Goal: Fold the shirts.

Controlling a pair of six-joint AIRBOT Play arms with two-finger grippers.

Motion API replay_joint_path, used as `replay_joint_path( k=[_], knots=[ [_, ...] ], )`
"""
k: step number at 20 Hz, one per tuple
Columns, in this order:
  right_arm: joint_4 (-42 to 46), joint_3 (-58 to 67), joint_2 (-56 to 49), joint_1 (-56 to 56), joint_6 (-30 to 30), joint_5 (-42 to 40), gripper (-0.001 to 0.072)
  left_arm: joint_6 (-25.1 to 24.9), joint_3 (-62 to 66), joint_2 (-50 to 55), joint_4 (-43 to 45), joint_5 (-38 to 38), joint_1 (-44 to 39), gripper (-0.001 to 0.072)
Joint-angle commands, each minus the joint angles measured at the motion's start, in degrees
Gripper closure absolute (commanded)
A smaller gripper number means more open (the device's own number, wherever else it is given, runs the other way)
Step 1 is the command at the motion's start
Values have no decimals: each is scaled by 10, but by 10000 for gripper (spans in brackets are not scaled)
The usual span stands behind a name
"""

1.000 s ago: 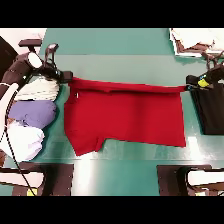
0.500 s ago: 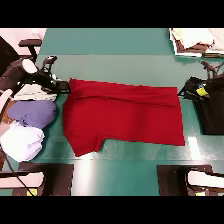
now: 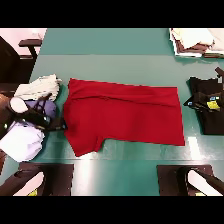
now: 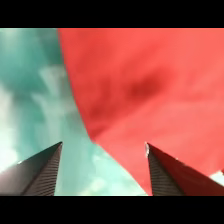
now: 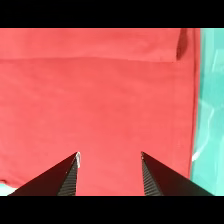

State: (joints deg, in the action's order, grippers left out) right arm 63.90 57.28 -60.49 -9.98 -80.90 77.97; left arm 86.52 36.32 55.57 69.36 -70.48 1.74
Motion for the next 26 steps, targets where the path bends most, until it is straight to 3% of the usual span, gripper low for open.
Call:
replay_joint_path(
  k=[1, 6, 7, 8, 10, 11, 15, 16, 17, 18, 22, 24, 26],
  knots=[
    [-14, -12, 21, 0, 0, -3, 263, 5, -92, -32, -58, 44, -20, 99],
    [-14, -12, 21, 0, 0, 6, 263, 21, -113, -32, -85, 104, -90, 100],
    [-13, -12, 21, 0, 0, 9, 263, 21, -113, -32, -88, 96, -90, 145],
    [-12, -12, 21, -2, 0, 12, 263, 20, -111, -32, -91, 84, -90, 368],
    [-8, -12, 21, -19, 4, 26, 264, 18, -97, -32, -92, 59, -90, 613],
    [1, -13, 21, -35, 4, 38, 264, 15, -83, -32, -92, 47, -90, 679],
    [113, -77, 21, -125, 4, 89, 260, 9, -11, -33, -89, 21, -90, 679],
    [125, -105, 21, -152, 4, 91, 232, 9, 4, -33, -89, 20, -90, 679],
    [125, -134, 21, -179, 4, 89, 139, 5, 18, -33, -89, 21, -90, 679],
    [118, -164, 20, -204, 4, 85, 131, 4, 29, -33, -89, 21, -90, 679],
    [89, -252, 18, -223, 6, 43, 163, 1, 38, -32, -89, 24, -90, 679],
    [64, -278, 18, -198, 6, 17, 223, 0, 38, -32, -89, 25, -90, 679],
    [40, -288, 18, -158, 6, -1, 223, 0, 38, -32, -89, 26, -90, 679]
  ],
)
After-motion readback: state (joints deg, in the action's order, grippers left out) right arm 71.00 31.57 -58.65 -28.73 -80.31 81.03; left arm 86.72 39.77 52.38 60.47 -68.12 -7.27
